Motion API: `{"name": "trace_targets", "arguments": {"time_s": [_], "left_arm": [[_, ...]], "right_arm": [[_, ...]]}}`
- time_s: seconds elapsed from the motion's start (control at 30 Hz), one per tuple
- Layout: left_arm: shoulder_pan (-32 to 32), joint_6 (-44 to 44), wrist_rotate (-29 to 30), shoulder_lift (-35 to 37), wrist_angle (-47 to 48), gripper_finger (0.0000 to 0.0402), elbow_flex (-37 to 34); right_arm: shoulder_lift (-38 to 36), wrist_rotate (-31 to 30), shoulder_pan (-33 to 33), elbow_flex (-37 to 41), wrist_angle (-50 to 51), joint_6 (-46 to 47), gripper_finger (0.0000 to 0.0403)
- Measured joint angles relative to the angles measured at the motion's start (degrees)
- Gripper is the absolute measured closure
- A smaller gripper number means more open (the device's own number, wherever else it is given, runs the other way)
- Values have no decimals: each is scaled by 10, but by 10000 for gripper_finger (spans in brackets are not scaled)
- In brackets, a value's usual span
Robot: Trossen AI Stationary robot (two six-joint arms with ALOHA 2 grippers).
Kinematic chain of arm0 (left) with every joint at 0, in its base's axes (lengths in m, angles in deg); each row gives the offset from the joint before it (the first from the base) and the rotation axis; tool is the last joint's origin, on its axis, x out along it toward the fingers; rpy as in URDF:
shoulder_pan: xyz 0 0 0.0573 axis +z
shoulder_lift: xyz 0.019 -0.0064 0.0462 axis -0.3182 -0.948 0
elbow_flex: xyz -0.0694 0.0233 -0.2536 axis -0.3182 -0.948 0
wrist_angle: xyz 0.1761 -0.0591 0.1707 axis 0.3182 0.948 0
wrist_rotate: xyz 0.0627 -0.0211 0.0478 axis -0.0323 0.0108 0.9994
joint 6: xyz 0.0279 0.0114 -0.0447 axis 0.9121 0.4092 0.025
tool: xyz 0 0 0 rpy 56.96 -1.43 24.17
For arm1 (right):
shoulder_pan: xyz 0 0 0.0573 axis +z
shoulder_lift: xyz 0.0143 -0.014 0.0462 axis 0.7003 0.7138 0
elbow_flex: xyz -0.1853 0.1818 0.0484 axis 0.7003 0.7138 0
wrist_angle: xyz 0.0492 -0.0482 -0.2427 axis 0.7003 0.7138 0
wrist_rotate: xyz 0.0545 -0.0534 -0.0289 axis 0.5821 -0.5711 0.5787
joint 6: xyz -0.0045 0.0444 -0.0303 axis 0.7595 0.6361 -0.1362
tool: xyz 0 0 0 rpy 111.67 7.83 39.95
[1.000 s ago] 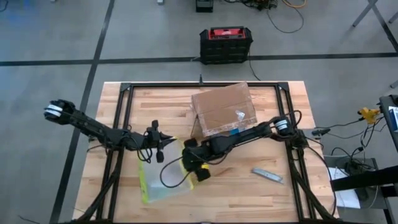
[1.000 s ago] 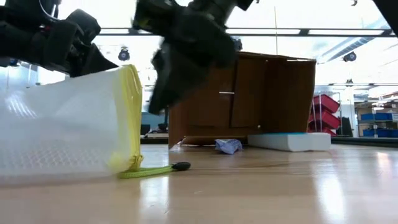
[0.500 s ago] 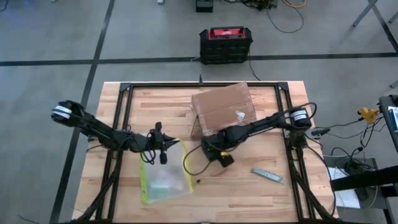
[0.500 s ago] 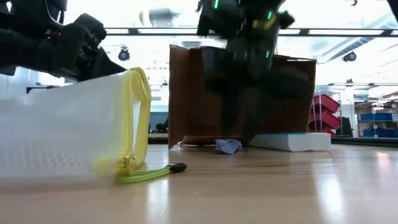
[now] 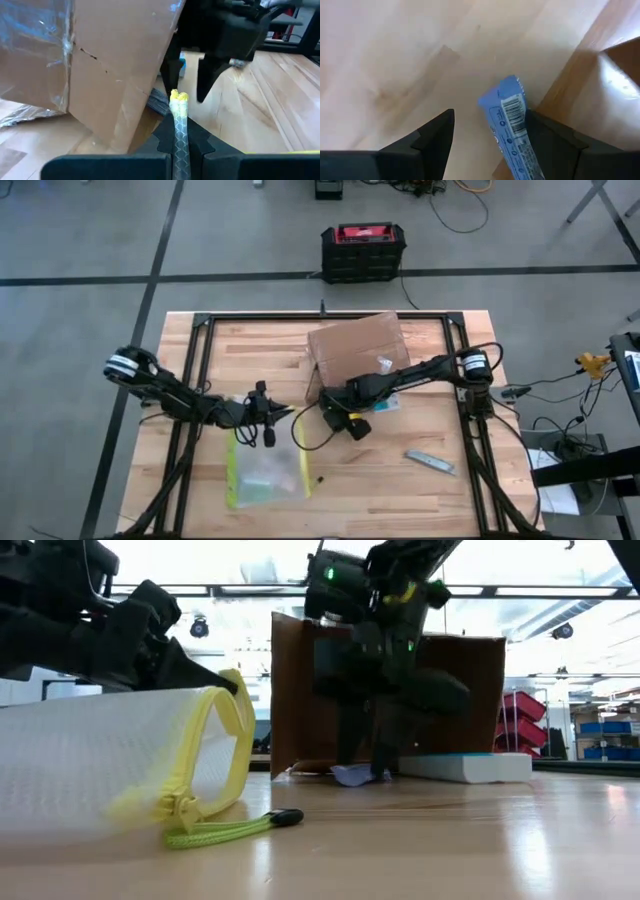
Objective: Unpack boxes
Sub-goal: Put the blue pack into the transparent zip bag
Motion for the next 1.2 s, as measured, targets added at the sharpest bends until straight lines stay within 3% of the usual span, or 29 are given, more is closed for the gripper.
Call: {"name": "trace_targets", "arguments": {"time_s": [0.23,0.53,0.8,0.97,1.1,1.2], "left_arm": [[0,3,-1,-28,-46,401,7],[0,52,-14,5,-50,401,9],[1,68,-13,32,-46,401,-3],[12,73,-12,43,-48,401,-6],[23,93,-12,47,-56,401,-5],[27,108,-29,52,-71,401,-5]], "right_arm": [[27,8,-20,-2,2,11,224],[20,2,-14,-1,8,8,388],[-33,-6,36,-36,-2,52,397],[-59,14,90,-37,-79,99,400],[-35,7,121,-26,-177,147,401],[0,-12,135,-20,-194,174,402]]}}
